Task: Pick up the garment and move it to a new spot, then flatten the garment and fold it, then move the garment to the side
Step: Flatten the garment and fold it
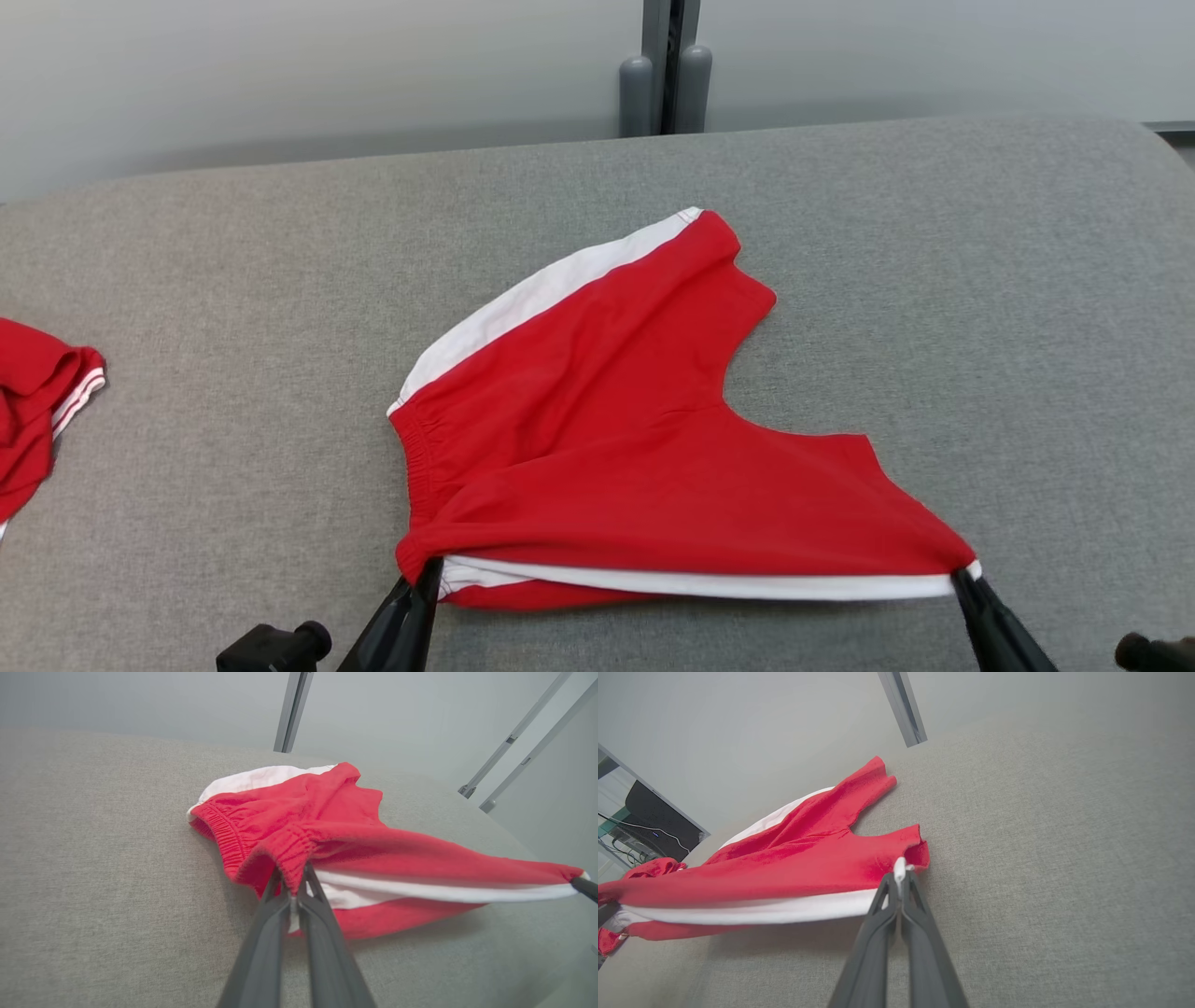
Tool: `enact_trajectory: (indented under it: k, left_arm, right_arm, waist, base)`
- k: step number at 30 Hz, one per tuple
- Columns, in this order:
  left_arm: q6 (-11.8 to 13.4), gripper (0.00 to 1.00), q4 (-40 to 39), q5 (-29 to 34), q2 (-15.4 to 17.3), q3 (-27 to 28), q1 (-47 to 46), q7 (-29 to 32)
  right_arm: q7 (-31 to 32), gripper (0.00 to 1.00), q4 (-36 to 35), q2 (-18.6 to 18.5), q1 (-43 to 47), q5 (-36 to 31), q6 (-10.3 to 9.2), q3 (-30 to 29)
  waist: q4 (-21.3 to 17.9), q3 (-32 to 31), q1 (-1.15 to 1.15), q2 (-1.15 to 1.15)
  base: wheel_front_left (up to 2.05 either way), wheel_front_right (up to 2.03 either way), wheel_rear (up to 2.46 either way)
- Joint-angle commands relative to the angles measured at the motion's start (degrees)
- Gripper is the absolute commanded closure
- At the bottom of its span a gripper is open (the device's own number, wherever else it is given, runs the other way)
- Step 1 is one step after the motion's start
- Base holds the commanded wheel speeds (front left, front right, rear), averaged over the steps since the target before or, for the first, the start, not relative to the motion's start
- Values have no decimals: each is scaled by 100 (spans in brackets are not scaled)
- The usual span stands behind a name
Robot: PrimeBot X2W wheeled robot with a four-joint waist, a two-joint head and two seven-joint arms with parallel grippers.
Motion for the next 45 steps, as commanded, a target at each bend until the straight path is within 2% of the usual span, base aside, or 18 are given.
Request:
enact_trajectory:
  k: [1,7,12,20,24,30,36,43,44,45]
  left_arm:
    - [28,100,-64,12,26,14,-43,22]
    - [-77,100,-113,-83,-20,68,-319,-49]
    - [-176,100,-153,-133,-163,79,-771,-128]
    - [-429,100,91,-179,-401,126,-1760,-414]
    - [-618,100,372,-180,-557,61,-2276,-580]
    - [-879,100,1019,-166,-775,-33,-3025,-836]
    - [-1083,100,1616,-172,-930,-80,-3553,-1023]
    - [-1215,100,2140,-108,-1078,-113,-3908,-1218]
    - [-1227,75,2197,-96,-1089,-121,-3929,-1226]
    - [-1236,45,2257,-47,-1083,-132,-3955,-1240]
  right_arm:
    - [44,100,-101,-25,-135,-79,0,-129]
    - [138,100,-249,-202,-597,-228,-1,-308]
    - [224,100,-303,-468,-1380,-173,0,-346]
    - [427,100,-74,-1123,-2901,-31,-1,-256]
    - [521,100,319,-1419,-3709,115,-1,-106]
    - [492,100,1200,-1671,-4869,341,0,371]
    - [259,100,2179,-1718,-5749,533,1,864]
    - [-96,100,3087,-1715,-6343,802,1,1341]
    - [-147,100,3172,-1714,-6380,842,1,1416]
    - [-204,75,3242,-1721,-6409,878,1,1485]
  waist:
    - [61,94,0,0]
    - [173,357,0,0]
    - [335,772,0,0]
    - [768,1740,0,0]
    - [1009,2101,0,0]
    - [1336,2364,0,0]
    - [1535,2398,0,0]
    - [1571,2375,0,0]
    - [1564,2367,0,0]
    - [1555,2355,0,0]
  base:
    - [0,0,0]
    - [0,0,0]
    - [0,0,0]
    - [0,0,0]
    - [0,0,0]
    - [0,0,0]
    - [0,0,0]
    - [0,0,0]
    - [0,0,0]
    - [0,0,0]
